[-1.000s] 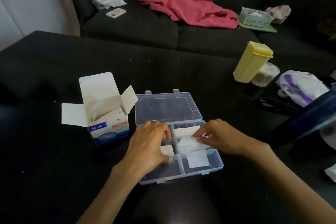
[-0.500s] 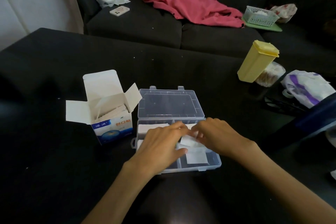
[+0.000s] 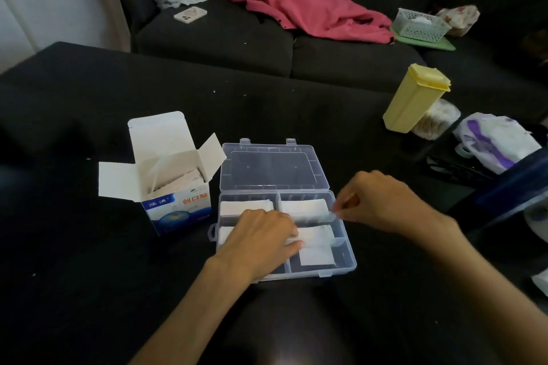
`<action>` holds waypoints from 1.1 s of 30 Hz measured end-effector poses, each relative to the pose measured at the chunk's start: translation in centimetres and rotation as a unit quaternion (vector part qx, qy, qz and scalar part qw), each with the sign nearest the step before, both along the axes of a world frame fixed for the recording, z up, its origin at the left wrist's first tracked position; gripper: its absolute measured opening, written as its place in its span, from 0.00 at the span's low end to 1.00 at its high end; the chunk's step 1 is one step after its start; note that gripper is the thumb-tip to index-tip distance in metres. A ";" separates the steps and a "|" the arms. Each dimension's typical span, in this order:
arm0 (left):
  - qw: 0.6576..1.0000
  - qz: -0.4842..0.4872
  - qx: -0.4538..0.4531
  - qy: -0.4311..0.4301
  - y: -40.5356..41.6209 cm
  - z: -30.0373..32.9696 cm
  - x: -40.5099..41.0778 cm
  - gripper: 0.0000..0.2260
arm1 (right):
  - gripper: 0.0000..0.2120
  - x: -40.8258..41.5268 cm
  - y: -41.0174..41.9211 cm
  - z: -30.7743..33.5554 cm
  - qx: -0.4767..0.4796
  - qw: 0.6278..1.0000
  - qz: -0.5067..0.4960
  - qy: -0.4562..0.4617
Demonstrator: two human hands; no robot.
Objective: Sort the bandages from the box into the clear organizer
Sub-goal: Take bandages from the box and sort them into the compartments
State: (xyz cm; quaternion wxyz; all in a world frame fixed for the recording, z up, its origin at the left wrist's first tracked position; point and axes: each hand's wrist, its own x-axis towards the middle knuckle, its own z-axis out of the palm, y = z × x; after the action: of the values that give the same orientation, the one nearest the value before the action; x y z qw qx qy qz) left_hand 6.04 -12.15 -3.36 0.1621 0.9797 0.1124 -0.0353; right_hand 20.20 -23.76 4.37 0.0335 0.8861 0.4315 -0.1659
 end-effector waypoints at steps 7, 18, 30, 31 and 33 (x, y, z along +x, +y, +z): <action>1.000 0.010 0.010 0.002 -0.3 0.3 0.1 0.17 | 0.13 -1.6 1.4 -4.0 -0.111 0.989 -0.021 -0.099; 1.000 0.006 0.002 -0.003 -0.3 0.9 0.0 0.15 | 0.09 0.5 1.4 -3.4 -0.060 0.990 -0.125 0.037; 1.000 -0.004 -0.003 -0.023 -0.4 1.0 -0.1 0.13 | 0.14 1.2 3.8 -5.2 0.021 0.985 -0.150 -0.086; 1.000 -0.002 -0.008 -0.026 -0.3 0.9 -0.1 0.13 | 0.16 1.1 4.0 -5.4 0.017 0.985 -0.150 -0.087; 0.999 0.001 -0.021 -0.031 -0.2 0.7 -0.1 0.13 | 0.17 1.1 4.2 -5.4 0.011 0.984 -0.154 -0.087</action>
State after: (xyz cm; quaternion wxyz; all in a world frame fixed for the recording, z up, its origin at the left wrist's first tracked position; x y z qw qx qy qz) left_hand 5.91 -12.35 -2.65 0.1862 0.9766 0.1073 -0.0068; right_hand 21.26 -19.59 -1.07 0.0347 0.9533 0.2870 -0.0868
